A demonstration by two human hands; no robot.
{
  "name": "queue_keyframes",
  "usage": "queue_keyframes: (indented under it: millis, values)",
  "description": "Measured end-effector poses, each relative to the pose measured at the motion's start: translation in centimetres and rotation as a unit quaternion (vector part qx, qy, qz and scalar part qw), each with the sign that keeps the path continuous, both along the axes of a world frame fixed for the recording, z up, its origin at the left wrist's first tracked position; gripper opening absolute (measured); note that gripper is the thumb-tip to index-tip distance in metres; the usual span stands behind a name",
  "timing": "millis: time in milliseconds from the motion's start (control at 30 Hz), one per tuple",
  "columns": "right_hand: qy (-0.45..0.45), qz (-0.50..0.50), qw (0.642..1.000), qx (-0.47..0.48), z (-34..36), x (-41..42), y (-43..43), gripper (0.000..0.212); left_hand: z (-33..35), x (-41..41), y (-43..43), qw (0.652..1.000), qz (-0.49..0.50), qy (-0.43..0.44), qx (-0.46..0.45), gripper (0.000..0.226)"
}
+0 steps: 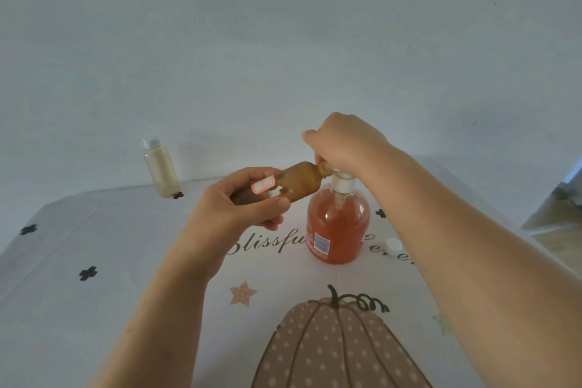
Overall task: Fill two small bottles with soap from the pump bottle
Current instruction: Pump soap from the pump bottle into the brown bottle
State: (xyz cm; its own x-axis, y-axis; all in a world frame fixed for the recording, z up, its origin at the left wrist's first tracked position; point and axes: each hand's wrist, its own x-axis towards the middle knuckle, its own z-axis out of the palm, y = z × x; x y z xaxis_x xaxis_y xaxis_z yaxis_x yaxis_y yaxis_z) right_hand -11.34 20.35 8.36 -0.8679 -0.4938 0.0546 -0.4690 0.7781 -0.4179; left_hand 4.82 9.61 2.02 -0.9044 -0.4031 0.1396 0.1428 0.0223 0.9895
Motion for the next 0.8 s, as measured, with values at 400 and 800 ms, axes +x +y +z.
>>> queue_keyframes:
  millis: [400, 800]
  values:
    - [0.011, -0.005, 1.0, 0.026, 1.3, 0.2, -0.4, 0.031, 0.2, 0.1, 0.2, 1.0, 0.008, 0.017, 0.0, 0.035]
    - [-0.012, -0.018, 1.0, 0.021, -0.1, 0.3, -0.1, 0.036, -0.3, -0.1, -0.2, 1.0, 0.006, -0.008, -0.008, 0.039]
